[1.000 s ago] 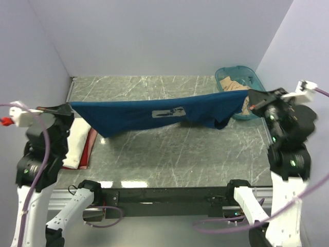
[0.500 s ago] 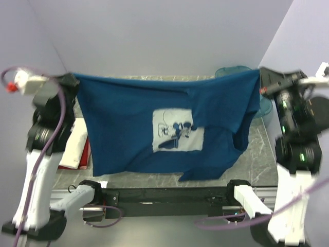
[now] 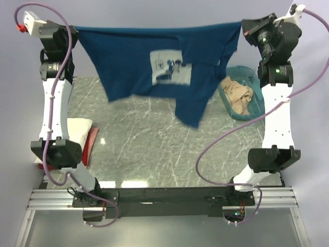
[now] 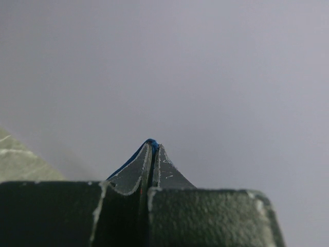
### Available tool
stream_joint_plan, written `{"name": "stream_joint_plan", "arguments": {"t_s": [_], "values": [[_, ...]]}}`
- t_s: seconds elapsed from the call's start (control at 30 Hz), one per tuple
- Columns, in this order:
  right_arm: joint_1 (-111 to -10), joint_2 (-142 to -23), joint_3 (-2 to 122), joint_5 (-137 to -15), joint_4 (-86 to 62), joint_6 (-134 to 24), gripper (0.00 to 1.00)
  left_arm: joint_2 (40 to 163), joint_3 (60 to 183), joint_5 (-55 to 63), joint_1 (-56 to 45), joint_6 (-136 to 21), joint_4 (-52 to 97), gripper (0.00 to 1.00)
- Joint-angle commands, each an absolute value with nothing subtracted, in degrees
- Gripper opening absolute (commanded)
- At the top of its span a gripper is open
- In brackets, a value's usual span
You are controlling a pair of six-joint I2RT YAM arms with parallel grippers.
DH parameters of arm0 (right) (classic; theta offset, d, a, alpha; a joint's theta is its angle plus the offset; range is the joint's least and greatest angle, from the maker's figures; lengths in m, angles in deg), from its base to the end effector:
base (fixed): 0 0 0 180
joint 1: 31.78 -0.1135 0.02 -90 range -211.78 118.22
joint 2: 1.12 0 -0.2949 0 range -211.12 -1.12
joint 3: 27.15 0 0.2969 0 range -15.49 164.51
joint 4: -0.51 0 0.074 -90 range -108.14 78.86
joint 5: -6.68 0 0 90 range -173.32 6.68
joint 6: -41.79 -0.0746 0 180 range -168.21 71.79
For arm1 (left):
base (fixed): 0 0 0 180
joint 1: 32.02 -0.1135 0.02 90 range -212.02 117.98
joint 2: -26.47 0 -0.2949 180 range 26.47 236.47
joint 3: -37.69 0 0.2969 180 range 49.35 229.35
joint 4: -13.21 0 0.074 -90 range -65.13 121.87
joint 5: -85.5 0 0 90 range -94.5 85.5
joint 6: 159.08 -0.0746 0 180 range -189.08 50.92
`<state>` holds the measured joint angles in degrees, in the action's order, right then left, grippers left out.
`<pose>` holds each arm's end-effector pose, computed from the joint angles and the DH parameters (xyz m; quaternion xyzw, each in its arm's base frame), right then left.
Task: Fold and stack the t-shirts
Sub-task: Flatten the tshirt out
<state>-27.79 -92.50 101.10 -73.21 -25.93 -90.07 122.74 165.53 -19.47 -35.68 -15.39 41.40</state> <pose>0.4095 -0.0154 0.6131 0.1859 0.6134 0.3017 0.7057 0.4488 0.0480 0.5707 -0.4095 0.5512 -0.2241 0.6916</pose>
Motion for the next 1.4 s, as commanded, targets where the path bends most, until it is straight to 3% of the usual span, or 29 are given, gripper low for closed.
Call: {"name": "stream_joint_plan", "arguments": {"t_s": [0.0, 0.1, 0.3, 0.4, 0.6, 0.77, 0.93, 1.07, 1.37], "values": [[-27.21, -92.18, 108.52, -73.12, -15.73, -91.97, 0.0, 121.92, 172.39, -14.27, -39.05, -15.82, 35.68, 0.01], [-27.21, -90.16, 101.16, -72.95, -13.96, -92.85, 0.0, 119.21, 167.75, -13.3, -40.02, -16.17, 34.37, 0.01], [-26.42, -84.1, 77.79, -69.52, -14.92, -94.17, 0.0, 110.42, 143.42, -12.15, -40.72, -13.8, 33.83, 0.01], [-26.42, -81.11, 65.31, -69.08, -15.98, -93.82, 0.0, 105.85, 123.52, -11.19, -40.72, -10.73, 32.78, 0.01], [-26.42, -86.71, 52.71, -70.3, -20.79, -89.87, 0.0, 104.17, 101.85, -11.89, -40.72, -5.98, 31.81, 0.01], [-26.42, -94.11, 49.73, -70.39, -21.87, -88.64, 0.05, 107.5, 95.76, -11.89, -40.72, -3.52, 31.55, 0.01], [-26.42, -94.11, 46.91, -74.78, -23.53, -87.06, 0.25, 105.76, 91.89, -14.26, -39.58, -3.17, 32.51, 0.01], [-26.42, -91.92, 44.98, -77.34, -25.56, -86.26, 0.49, 103.38, 88.12, -15.05, -38.88, -3.16, 31.9, 0.01], [-36.16, -78.39, 30.84, -83.22, -23.98, -88.98, 0.51, 100.13, 84.41, -14.09, -38.35, -3.6, 30.49, 0.01]]}}
